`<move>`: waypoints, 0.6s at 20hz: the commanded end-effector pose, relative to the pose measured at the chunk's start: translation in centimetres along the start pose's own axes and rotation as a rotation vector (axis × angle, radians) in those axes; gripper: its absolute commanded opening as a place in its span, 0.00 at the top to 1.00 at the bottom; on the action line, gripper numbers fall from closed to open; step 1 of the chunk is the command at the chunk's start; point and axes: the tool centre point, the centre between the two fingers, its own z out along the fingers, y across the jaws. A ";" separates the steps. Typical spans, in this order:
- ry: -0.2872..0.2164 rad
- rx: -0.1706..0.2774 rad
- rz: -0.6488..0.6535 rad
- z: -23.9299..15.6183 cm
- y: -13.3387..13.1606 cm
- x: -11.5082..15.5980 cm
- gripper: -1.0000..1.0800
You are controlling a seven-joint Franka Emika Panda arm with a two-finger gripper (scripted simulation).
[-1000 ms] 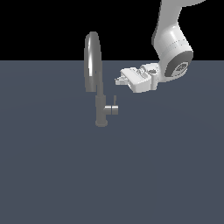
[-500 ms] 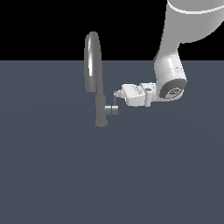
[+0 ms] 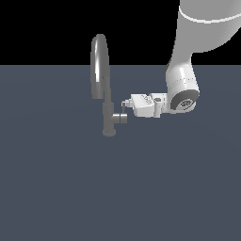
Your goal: Turn on the faucet by rotating a designated handle.
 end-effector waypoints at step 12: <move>0.000 0.001 -0.001 0.0 2.5 -1.1 1.00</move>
